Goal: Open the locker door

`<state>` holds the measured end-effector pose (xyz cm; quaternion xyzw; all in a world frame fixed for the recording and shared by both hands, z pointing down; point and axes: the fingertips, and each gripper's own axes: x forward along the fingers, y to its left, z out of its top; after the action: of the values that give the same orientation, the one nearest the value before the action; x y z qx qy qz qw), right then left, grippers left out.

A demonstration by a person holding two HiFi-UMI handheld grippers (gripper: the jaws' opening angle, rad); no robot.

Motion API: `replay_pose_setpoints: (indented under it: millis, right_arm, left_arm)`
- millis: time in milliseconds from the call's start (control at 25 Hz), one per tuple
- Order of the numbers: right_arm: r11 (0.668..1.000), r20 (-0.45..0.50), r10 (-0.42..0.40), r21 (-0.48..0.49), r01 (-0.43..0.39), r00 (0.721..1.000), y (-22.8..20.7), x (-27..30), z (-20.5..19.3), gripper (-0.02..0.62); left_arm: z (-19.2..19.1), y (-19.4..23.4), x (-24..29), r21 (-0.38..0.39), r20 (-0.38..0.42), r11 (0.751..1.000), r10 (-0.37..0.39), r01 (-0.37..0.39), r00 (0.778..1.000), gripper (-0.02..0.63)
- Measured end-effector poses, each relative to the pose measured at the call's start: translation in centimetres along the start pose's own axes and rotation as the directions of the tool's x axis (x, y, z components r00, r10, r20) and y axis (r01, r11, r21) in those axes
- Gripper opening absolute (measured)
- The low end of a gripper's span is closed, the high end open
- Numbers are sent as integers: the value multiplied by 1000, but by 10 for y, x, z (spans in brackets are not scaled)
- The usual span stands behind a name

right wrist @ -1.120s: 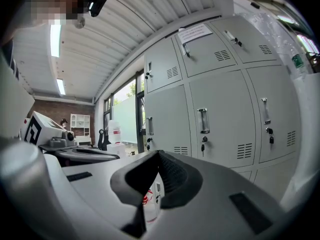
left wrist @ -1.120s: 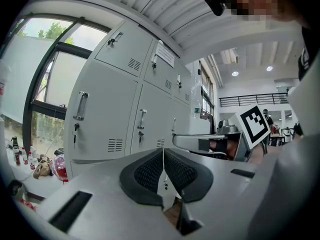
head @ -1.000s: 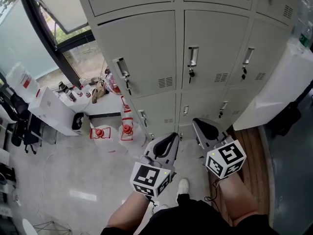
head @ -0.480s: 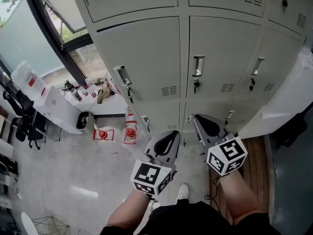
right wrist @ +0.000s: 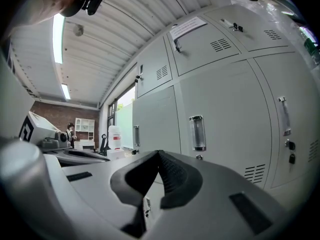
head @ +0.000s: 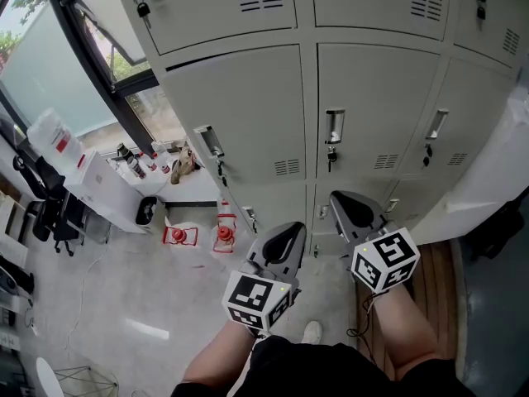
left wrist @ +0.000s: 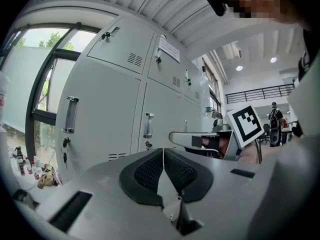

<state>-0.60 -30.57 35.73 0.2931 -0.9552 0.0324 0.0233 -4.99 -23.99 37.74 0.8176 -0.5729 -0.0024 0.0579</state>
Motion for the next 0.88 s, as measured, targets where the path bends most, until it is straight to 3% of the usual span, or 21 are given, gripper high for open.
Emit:
replay_pose_setpoints:
  millis: [240,880]
  right_arm:
    - [999,-12,-36,-12,36,999,-9,11,4,54]
    - [971,-9,-238,30,238,971,-49,62,11,54]
  left_arm:
    - [8,8,8,-1,4,999,-32,32,999,21]
    - [18,43,44,26,-29,971,-238,239,971,21]
